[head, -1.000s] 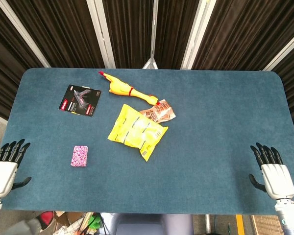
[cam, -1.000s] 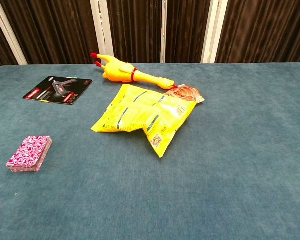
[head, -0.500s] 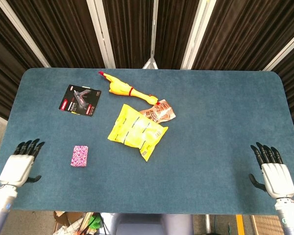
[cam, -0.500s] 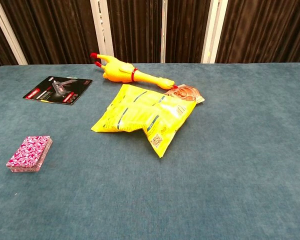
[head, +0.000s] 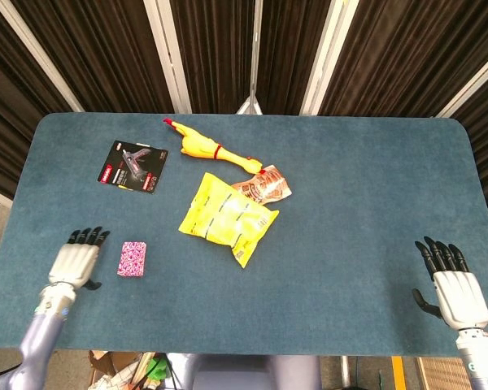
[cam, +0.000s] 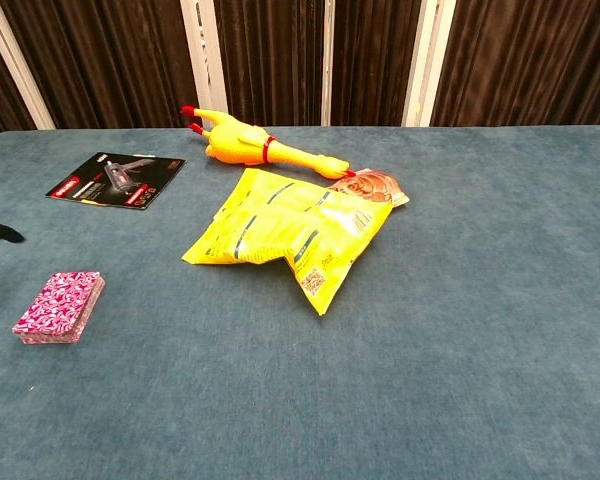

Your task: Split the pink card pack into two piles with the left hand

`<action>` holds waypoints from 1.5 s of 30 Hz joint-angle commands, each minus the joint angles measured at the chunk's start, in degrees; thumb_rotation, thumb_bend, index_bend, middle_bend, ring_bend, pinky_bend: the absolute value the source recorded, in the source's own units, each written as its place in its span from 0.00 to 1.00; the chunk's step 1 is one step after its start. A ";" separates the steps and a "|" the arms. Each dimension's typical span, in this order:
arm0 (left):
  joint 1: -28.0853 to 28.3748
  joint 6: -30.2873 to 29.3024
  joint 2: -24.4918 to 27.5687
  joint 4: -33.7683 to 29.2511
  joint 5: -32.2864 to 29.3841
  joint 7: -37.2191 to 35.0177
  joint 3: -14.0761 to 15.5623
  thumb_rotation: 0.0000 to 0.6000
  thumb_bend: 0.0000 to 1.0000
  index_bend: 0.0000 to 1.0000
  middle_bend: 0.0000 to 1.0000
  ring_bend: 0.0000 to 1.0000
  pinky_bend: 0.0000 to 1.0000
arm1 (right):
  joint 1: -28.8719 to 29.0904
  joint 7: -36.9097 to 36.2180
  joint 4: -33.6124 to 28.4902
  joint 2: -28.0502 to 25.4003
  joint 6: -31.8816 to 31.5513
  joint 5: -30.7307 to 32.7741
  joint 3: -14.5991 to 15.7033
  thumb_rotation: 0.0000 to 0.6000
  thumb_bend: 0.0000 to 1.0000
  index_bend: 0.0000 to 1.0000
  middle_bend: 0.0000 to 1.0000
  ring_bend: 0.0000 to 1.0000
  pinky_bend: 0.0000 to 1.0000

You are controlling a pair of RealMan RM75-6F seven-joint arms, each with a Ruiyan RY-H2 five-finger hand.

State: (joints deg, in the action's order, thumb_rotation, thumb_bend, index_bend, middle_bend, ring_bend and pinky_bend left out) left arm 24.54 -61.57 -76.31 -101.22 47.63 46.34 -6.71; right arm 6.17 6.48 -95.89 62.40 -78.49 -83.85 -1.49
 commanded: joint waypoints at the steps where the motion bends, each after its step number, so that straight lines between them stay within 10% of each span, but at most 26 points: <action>1: 2.94 -0.49 -3.01 0.71 -4.11 2.77 -0.84 1.00 0.23 0.05 0.00 0.00 0.00 | -0.06 -0.21 -0.09 -0.14 -0.08 -0.04 0.02 1.00 0.36 0.00 0.00 0.00 0.03; 22: 10.91 -2.81 -8.76 2.55 -15.62 6.92 -0.56 1.00 0.33 0.27 0.00 0.00 0.00 | 0.09 -0.37 -0.07 -0.15 0.12 -0.09 0.05 1.00 0.36 0.00 0.00 0.00 0.03; 45: 11.63 -5.23 -4.66 -0.10 -10.01 0.39 0.77 1.00 0.42 0.45 0.00 0.00 0.00 | 0.01 -0.63 -0.06 -0.24 -0.09 -0.26 0.11 1.00 0.36 0.00 0.00 0.00 0.03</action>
State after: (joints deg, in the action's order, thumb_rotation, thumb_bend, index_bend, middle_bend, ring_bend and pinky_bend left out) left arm 36.17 -66.47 -81.60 -100.94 37.24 47.08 -5.92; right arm 6.18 5.84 -95.95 62.14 -78.58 -84.11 -1.40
